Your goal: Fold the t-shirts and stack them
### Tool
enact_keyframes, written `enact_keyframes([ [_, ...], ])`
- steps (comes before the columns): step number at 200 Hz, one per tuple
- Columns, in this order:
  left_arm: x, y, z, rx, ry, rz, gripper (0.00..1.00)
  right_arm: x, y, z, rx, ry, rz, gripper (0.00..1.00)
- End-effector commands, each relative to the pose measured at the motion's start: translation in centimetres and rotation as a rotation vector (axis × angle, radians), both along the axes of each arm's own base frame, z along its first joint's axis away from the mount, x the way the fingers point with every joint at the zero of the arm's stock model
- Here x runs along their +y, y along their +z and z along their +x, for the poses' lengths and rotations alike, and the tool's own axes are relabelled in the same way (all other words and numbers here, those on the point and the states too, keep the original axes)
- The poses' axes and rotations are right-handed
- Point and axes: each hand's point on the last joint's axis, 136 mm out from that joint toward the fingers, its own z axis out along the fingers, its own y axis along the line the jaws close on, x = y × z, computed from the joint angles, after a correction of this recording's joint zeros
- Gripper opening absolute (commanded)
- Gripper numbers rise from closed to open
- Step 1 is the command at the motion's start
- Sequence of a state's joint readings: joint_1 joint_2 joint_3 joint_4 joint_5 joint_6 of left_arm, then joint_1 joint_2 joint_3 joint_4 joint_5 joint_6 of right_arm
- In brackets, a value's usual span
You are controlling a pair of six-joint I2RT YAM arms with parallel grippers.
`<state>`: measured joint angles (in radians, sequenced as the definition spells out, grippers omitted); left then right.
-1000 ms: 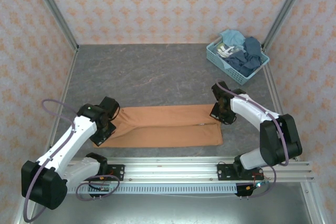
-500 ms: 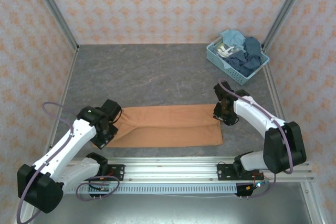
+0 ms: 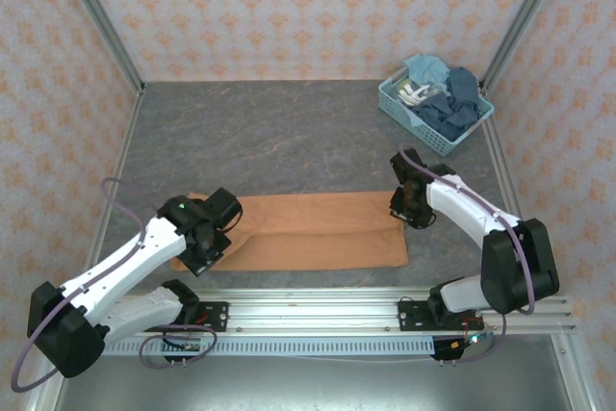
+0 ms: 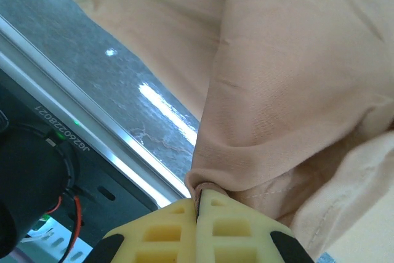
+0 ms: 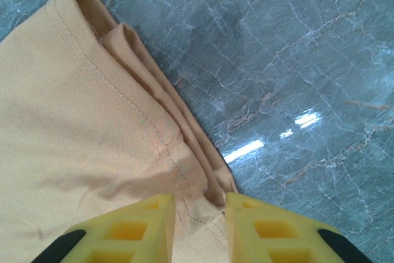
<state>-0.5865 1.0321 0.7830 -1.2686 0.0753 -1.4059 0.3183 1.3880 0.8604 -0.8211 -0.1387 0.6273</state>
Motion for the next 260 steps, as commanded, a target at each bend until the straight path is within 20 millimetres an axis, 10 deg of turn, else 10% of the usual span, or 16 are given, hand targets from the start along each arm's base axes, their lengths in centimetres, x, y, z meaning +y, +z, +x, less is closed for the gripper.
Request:
enact_keyframes([
  [1,-1.3,0.2,0.7,-0.019,0.009,-0.007,0.0,0.1,0.3,0.6,-0.014,0.005,-0.006,0.27],
  [66,-2.3,-0.6,1.5,-0.05,-0.018,-0.019,0.0,0.1,0.1,0.3,-0.002,0.011,-0.007,0.27],
  [165,-5.0,3.6,3.8,-0.129,-0.226,0.034,0.0,0.0,0.4,0.8,-0.016,0.008,-0.018,0.27],
  [241,-3.6,0.9,2.0,-0.055,-0.183,0.053,0.0,0.3,-0.1,0.9,0.004,0.018,-0.008,0.25],
  [260,-3.0,1.3,2.0,-0.057,-0.183,0.062,0.36,0.3,0.4,1.0,-0.007,0.017,-0.01,0.25],
])
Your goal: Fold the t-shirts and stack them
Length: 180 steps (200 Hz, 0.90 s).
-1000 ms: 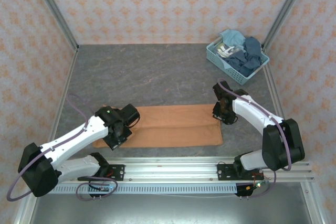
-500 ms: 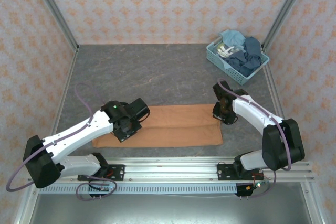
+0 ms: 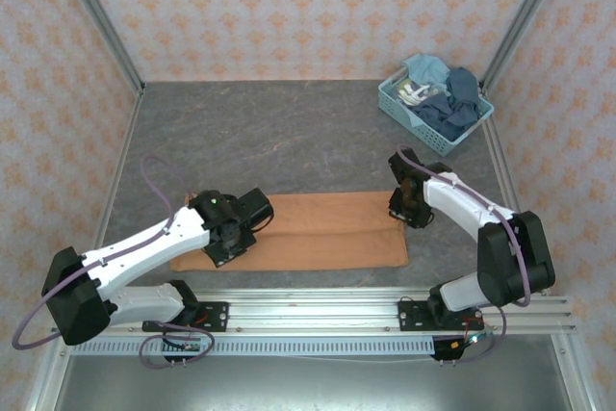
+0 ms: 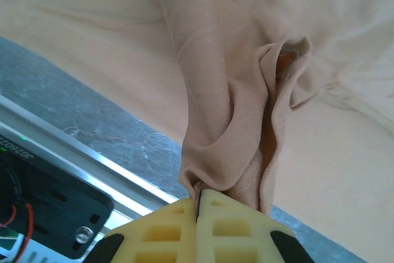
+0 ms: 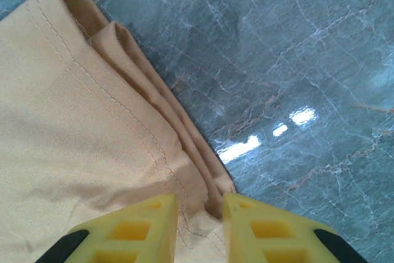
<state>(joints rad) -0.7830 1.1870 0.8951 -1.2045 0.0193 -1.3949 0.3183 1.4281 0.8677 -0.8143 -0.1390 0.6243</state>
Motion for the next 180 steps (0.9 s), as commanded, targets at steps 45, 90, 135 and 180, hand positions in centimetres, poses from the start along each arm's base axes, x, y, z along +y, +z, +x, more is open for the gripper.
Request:
enact_keyframes([
  [45,4.1,4.3,2.4,-0.149,0.059,0.074,0.67,0.3,2.6,3.2,-0.118,-0.015,-0.01,0.25],
  [90,8.8,2.4,8.8,-0.177,0.254,0.005,0.45,2.2,0.9,7.2,-0.138,-0.066,0.045,0.21],
  [135,12.8,-3.6,14.7,-0.061,0.297,-0.01,0.48,2.6,-1.8,9.0,-0.059,-0.07,0.017,0.2],
  [180,16.0,-8.3,15.6,0.041,0.336,0.014,0.35,0.4,-4.1,9.1,0.039,-0.096,-0.06,0.17],
])
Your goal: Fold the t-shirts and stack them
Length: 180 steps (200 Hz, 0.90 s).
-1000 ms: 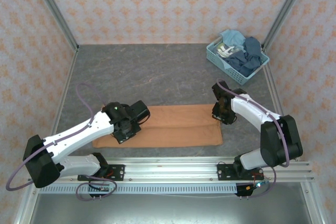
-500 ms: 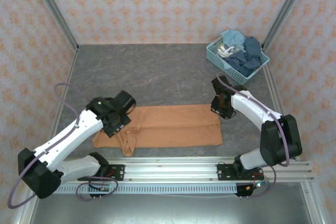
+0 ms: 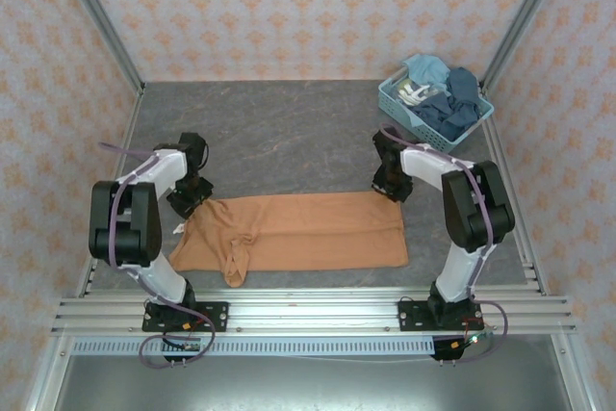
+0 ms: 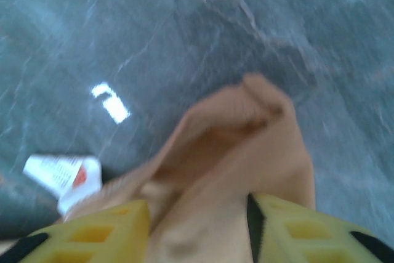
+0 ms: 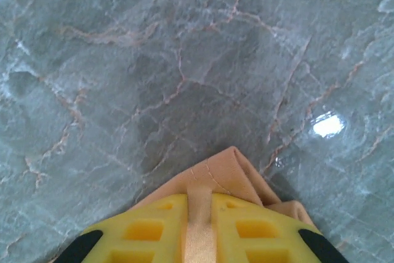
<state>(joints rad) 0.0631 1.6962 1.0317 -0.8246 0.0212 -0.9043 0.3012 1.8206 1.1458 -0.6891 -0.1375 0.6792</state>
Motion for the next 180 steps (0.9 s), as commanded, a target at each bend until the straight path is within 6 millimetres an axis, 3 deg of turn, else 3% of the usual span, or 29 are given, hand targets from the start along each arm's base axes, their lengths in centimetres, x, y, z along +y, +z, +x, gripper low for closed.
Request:
enact_keyframes([
  [1,1.4,-1.0,1.7,-0.024,-0.026,-0.002,0.34,-2.0,-1.0,-0.1,0.054,-0.025,-0.067,0.17],
  [30,2.1,-2.8,2.9,0.028,-0.043,-0.004,0.1,-3.2,-1.9,0.7,0.085,-0.044,-0.078,0.13],
  [69,3.4,-2.8,5.4,0.007,-0.014,-0.006,0.08,-4.4,-1.5,3.8,0.076,-0.033,-0.116,0.1],
  [112,4.7,-0.6,9.0,-0.027,-0.045,0.019,0.16,-4.5,-0.6,7.8,0.038,0.028,-0.143,0.1],
  [135,4.6,2.5,8.9,-0.076,-0.063,0.066,0.35,-4.1,1.4,8.7,-0.014,0.064,-0.151,0.19],
  [138,4.5,3.6,8.8,-0.098,-0.066,0.078,0.38,-4.1,1.8,8.7,-0.023,0.069,-0.154,0.2],
  [159,2.3,6.8,7.3,-0.165,-0.117,0.099,0.43,-3.7,4.3,8.1,-0.082,0.101,-0.174,0.32],
  [180,-1.9,7.8,5.6,-0.204,-0.216,0.061,0.44,-2.7,5.9,6.7,-0.114,0.134,-0.17,0.39],
])
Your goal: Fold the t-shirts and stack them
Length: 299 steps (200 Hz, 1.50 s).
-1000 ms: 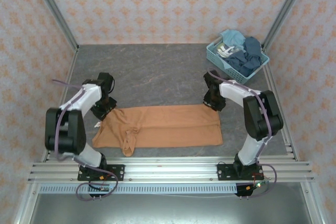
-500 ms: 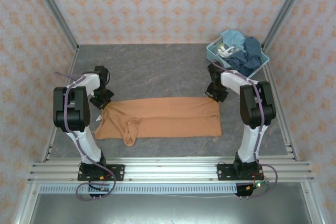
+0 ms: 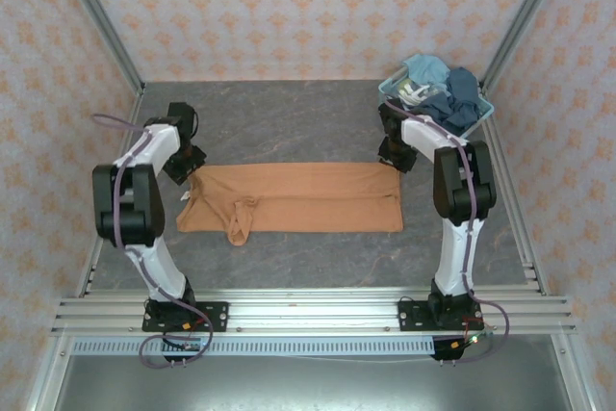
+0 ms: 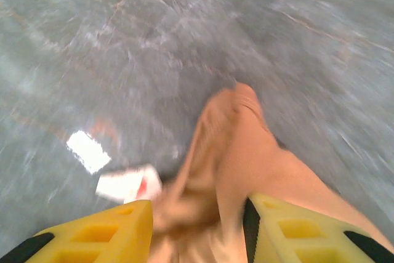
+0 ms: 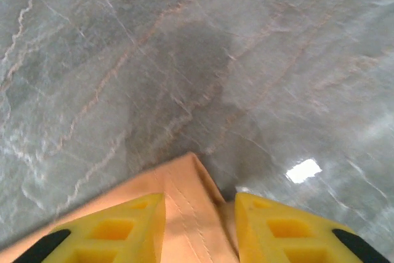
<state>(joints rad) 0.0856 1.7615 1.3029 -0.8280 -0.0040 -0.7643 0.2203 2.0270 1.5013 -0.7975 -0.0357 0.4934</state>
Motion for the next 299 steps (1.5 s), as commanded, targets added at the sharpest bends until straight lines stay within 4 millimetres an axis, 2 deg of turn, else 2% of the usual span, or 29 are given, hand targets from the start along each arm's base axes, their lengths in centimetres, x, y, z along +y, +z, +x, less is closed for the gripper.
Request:
enact_keyframes([
  [1,-3.9,2.6,-2.5,-0.029,-0.109,0.013,0.45,0.1,4.0,-1.7,-0.06,0.05,-0.05,0.4],
  [14,-7.2,2.1,-2.8,-0.053,-0.192,-0.053,0.51,1.2,4.3,-2.6,-0.068,0.069,-0.016,0.42],
  [25,-9.3,1.2,-3.5,-0.035,-0.24,-0.094,0.52,2.2,4.4,-3.5,-0.068,0.082,0.016,0.44],
  [54,-11.9,-1.2,-5.4,0.018,-0.304,-0.146,0.52,3.9,4.5,-4.9,-0.066,0.096,0.088,0.45],
  [82,-13.2,-2.7,-6.2,0.04,-0.338,-0.19,0.47,5.0,5.1,-5.7,-0.076,0.112,0.129,0.46],
  [116,-14.2,-3.5,-6.6,0.044,-0.363,-0.201,0.39,4.9,5.5,-6.4,-0.079,0.114,0.141,0.46],
  [168,-15.6,-3.8,-7.2,0.052,-0.394,-0.211,0.13,4.8,5.7,-7.0,-0.086,0.103,0.147,0.45],
  [189,-16.2,-3.7,-7.8,0.07,-0.42,-0.207,0.0,4.7,5.9,-7.1,-0.09,0.101,0.148,0.44],
  [233,-18.0,-2.0,-8.3,0.041,-0.434,-0.231,0.0,4.5,5.9,-7.4,-0.092,0.098,0.146,0.44],
  [299,-21.7,-2.6,-8.6,0.05,-0.405,-0.311,0.0,4.5,5.3,-7.9,-0.079,0.096,0.148,0.43],
])
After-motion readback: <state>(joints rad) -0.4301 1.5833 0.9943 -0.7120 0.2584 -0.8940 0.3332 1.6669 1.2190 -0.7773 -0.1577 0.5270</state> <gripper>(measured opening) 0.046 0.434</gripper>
